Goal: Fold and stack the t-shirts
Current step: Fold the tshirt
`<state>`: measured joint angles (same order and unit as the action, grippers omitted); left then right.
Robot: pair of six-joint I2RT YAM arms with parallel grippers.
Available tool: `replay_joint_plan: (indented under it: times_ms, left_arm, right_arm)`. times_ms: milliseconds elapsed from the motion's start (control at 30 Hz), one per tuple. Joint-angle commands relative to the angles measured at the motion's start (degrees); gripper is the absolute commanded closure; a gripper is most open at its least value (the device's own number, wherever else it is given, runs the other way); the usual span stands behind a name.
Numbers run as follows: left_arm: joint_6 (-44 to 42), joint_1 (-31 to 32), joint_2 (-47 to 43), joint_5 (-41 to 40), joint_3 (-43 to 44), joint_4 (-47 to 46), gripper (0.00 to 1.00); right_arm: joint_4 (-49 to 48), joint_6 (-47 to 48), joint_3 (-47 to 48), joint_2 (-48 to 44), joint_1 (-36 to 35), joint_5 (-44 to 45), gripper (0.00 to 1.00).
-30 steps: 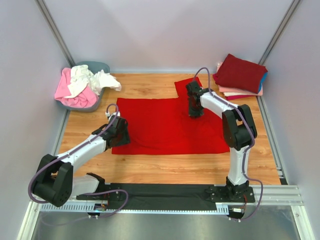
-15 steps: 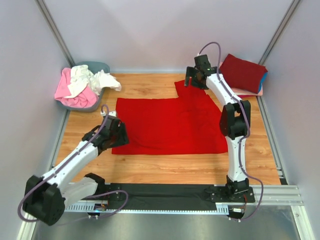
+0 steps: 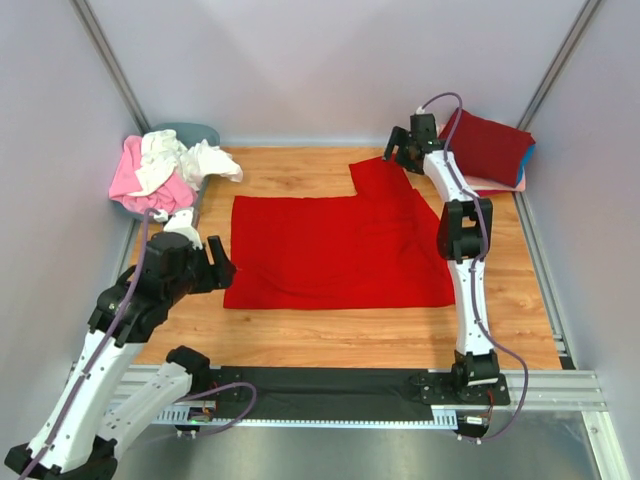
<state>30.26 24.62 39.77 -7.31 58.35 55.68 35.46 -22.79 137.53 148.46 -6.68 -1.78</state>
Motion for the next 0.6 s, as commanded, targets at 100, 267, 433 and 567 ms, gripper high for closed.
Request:
replay_joint_plan:
  times_ms: [100,267,433,567]
  left_arm:
    - [-2.84,0.08,-4.26,-2.44,-2.62,2.86,0.26]
    - [-1.87,-0.01,-5.84,-5.35,-2.71,3.38,0.25]
    - [-1.7,-0.01,-5.84,-5.7,-2.54,3.56,0.27]
    - [-1.78,-1.24,-6.54,-5.61,-2.62,3.38,0.27]
  right_arm:
    - [-6.72,-7.0,11.08,7.36,1.49,-2.7,0.15]
    - [-8.3,-9.73,10.91,9.73,1.58,-2.78,0.17]
    - [-8.39,-13.68,12.58,13.25,1.58,-5.51,0.19]
    - [-9.53,-15.8,11.97,14.13,1.14,-9.02,0.28]
